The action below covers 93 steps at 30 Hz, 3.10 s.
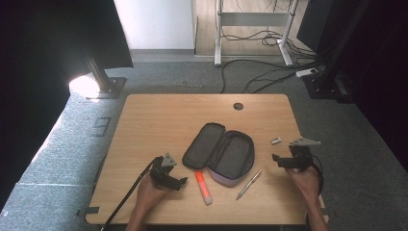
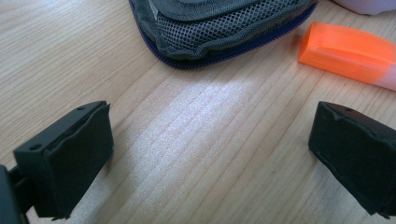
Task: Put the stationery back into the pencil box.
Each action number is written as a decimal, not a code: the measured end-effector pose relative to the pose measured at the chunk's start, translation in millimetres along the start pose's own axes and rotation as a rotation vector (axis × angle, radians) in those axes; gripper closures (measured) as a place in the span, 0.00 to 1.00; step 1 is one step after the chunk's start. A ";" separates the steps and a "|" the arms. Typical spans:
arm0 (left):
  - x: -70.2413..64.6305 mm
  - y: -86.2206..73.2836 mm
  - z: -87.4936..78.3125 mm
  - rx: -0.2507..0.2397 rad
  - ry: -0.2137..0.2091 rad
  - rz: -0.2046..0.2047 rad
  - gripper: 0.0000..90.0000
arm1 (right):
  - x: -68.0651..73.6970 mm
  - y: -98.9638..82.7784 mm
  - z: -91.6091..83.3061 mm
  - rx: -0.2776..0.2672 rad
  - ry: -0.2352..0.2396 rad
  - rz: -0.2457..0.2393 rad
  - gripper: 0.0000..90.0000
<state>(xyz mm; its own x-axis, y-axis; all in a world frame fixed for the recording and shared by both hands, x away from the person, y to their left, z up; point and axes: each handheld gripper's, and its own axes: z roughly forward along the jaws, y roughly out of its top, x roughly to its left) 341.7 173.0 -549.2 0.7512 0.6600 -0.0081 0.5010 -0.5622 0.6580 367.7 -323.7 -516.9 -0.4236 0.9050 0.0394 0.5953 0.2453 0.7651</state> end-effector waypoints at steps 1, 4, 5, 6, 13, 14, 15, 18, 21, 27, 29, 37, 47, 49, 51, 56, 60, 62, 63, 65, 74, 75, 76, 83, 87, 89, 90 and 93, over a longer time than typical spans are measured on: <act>0.0 0.0 0.0 0.000 0.000 0.000 0.00 | -2.4 0.8 -0.4 -0.003 -0.001 0.005 0.15; 0.0 0.0 0.1 0.000 0.000 0.000 0.00 | -9.5 2.1 -0.6 -0.004 -0.011 0.023 0.16; 0.0 0.0 0.0 0.000 0.000 0.000 0.00 | -11.5 2.7 -0.4 0.000 -0.014 0.028 0.17; 0.1 0.0 0.0 0.000 0.000 0.001 0.00 | -13.2 3.2 0.1 0.001 -0.018 0.030 0.17; 0.1 0.0 0.0 0.000 0.000 0.000 0.00 | -17.4 8.6 5.5 0.014 -0.021 0.024 0.20; 0.1 0.0 0.0 0.000 0.000 0.000 0.00 | -18.5 10.3 7.9 0.017 -0.019 0.021 0.22; 0.1 0.0 0.0 0.000 0.000 0.000 0.00 | -19.4 10.9 9.3 0.018 -0.018 0.024 0.22; 0.1 0.0 0.0 0.000 0.000 0.000 0.00 | -21.8 11.9 13.5 0.024 -0.017 0.031 0.25; 0.1 0.0 0.0 0.000 0.000 0.000 0.00 | -23.2 12.6 17.5 0.023 -0.017 0.034 0.27; 0.1 0.0 0.0 0.000 0.000 0.000 0.00 | -23.2 16.6 24.6 0.025 -0.014 0.024 0.34; 0.0 0.0 0.0 0.000 0.000 -0.001 0.00 | -23.5 18.2 27.5 0.027 -0.013 0.022 0.36; 0.1 0.0 0.0 0.000 0.000 0.000 0.00 | -26.3 22.1 36.9 0.035 -0.009 0.022 0.43; 0.1 0.0 0.0 0.000 0.000 0.000 0.00 | -30.8 23.7 50.3 0.049 -0.015 0.028 0.44; 0.0 0.0 0.0 0.000 0.000 -0.001 0.00 | -31.1 24.1 52.7 0.051 -0.016 0.027 0.44; 0.1 0.0 0.0 -0.001 0.000 -0.001 0.00 | -31.6 24.4 55.1 0.051 -0.018 0.028 0.44; 0.1 0.0 0.0 0.000 0.000 0.000 0.00 | -34.0 24.2 61.0 0.063 -0.018 0.029 0.45; 0.0 0.0 0.0 0.000 0.000 -0.001 0.00 | -35.6 24.2 64.6 0.065 -0.012 0.034 0.47; 0.0 0.0 0.0 0.000 0.000 -0.001 0.00 | -35.5 24.3 66.3 0.071 -0.005 0.031 0.48; 0.0 0.0 0.0 0.000 0.000 0.000 0.00 | -35.0 24.3 67.4 0.073 -0.006 0.030 0.49; 0.1 0.0 0.0 0.000 0.000 0.000 0.00 | -34.7 24.1 69.2 0.081 -0.007 0.026 0.50; 0.1 0.0 -0.1 0.000 0.001 0.000 0.00 | -37.0 25.3 71.5 0.086 0.000 0.036 0.51; 0.1 0.0 -0.1 0.000 0.001 0.000 0.00 | -37.0 25.3 71.5 0.086 0.000 0.036 0.51; 0.1 0.0 -0.1 0.000 0.000 0.000 0.00 | -36.8 27.3 73.2 0.099 -0.009 0.028 0.43; 0.1 0.0 0.0 0.000 0.000 0.000 0.00 | -38.0 31.8 79.2 0.112 -0.020 -0.012 0.40; 0.1 0.0 -0.1 0.000 0.001 0.000 0.00 | -39.1 33.4 80.6 0.106 -0.010 -0.017 0.48; 0.1 -0.1 0.0 -0.001 0.000 0.000 0.00 | -38.4 32.9 80.3 0.101 -0.013 -0.015 0.49; 0.1 -0.1 0.0 -0.001 0.000 0.000 0.00 | -38.2 32.7 80.1 0.100 -0.015 -0.014 0.49; 0.1 0.0 -0.1 -0.001 0.001 -0.001 0.00 | -37.3 32.4 79.7 0.099 -0.020 -0.007 0.50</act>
<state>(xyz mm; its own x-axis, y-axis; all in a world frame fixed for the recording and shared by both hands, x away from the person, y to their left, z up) 341.7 173.1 -549.2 0.7507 0.6606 -0.0079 0.5011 -0.5615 0.6585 457.2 -321.9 -544.9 -0.4147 0.9097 0.0206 0.6573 0.2838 0.6982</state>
